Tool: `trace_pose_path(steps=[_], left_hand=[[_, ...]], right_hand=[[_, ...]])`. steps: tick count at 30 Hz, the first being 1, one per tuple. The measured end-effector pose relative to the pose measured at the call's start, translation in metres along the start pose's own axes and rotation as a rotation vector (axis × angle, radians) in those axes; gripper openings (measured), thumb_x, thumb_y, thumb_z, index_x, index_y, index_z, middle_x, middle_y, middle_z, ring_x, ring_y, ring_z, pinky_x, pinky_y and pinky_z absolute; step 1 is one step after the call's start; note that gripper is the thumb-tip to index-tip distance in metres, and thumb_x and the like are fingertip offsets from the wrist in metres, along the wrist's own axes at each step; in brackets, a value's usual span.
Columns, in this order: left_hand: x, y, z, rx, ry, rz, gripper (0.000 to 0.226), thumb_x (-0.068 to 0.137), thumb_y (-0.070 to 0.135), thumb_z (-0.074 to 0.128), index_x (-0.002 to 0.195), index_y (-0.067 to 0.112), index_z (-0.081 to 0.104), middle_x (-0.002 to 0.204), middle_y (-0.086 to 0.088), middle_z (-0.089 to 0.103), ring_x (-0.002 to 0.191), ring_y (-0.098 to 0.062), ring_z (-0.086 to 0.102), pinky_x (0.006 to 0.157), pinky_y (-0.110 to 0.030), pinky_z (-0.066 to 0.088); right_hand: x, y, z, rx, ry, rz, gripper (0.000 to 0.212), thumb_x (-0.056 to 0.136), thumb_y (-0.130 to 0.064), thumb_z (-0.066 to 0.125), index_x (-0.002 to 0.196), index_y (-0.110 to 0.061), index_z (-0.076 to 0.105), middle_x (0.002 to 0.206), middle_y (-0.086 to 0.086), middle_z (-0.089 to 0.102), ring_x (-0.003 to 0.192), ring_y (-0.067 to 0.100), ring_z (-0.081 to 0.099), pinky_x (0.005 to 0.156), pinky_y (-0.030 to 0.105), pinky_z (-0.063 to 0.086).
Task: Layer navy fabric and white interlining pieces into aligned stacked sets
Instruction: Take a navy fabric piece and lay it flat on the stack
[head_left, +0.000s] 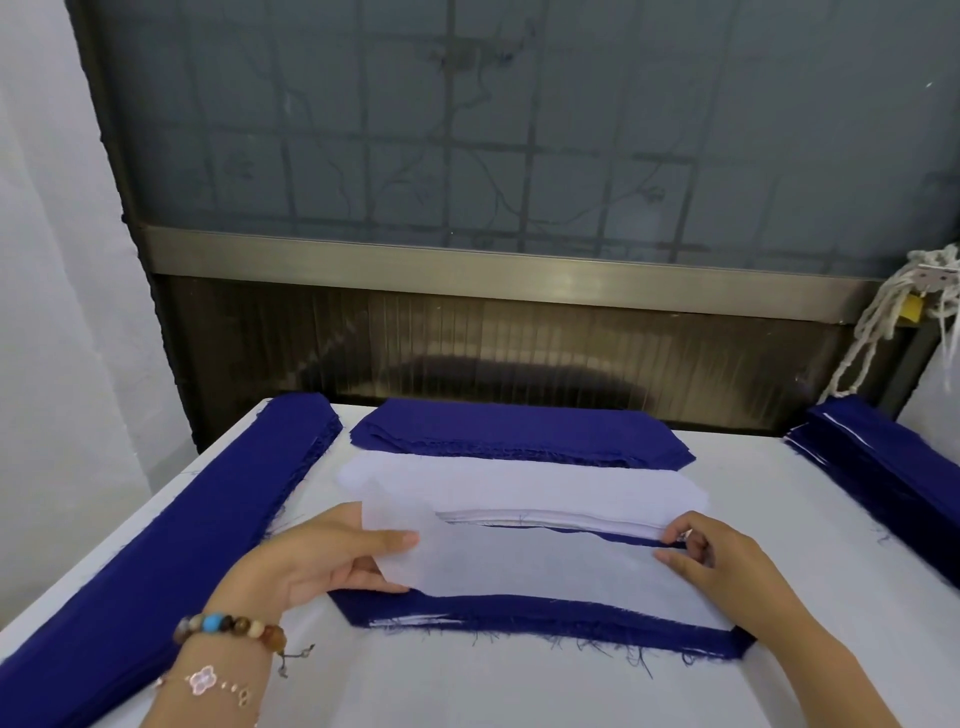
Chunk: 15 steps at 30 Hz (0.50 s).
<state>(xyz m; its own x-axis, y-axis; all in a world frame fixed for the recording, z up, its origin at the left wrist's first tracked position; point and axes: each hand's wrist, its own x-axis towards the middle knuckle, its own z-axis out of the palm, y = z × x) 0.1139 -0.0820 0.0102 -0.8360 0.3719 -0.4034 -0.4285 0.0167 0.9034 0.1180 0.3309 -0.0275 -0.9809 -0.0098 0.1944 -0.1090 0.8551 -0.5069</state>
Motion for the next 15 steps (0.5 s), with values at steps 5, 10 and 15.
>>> trace_pose_path(steps=[5,10,15], left_hand=[[0.003,-0.003,0.005,0.064,0.08,0.007,0.038,0.084,-0.002,0.068,0.119,0.012,0.06,0.109,-0.012,0.072,0.097,-0.032,0.07,0.07,-0.029,0.06],[0.001,-0.001,-0.002,0.298,0.197,-0.132,0.028,0.087,0.009,0.069,0.113,0.005,0.057,0.091,-0.022,0.073,0.068,-0.023,0.073,0.054,-0.022,0.056],[0.006,-0.006,-0.009,0.436,0.423,-0.079,0.039,0.083,0.041,0.072,0.099,0.01,0.055,0.071,-0.012,0.074,0.053,-0.016,0.069,0.043,-0.021,0.05]], right_hand=[[0.0,0.0,-0.001,0.002,0.001,-0.001,0.013,0.083,-0.035,0.071,0.082,-0.033,0.059,0.07,0.003,0.056,0.064,0.014,0.051,0.057,0.017,0.041],[-0.001,-0.001,-0.001,0.003,-0.002,0.0,0.012,0.084,-0.035,0.07,0.083,-0.032,0.059,0.07,0.003,0.056,0.063,0.013,0.05,0.059,0.02,0.042],[-0.002,-0.003,-0.002,0.011,-0.002,0.001,0.012,0.083,-0.034,0.071,0.082,-0.031,0.06,0.066,0.0,0.052,0.061,0.011,0.046,0.058,0.02,0.04]])
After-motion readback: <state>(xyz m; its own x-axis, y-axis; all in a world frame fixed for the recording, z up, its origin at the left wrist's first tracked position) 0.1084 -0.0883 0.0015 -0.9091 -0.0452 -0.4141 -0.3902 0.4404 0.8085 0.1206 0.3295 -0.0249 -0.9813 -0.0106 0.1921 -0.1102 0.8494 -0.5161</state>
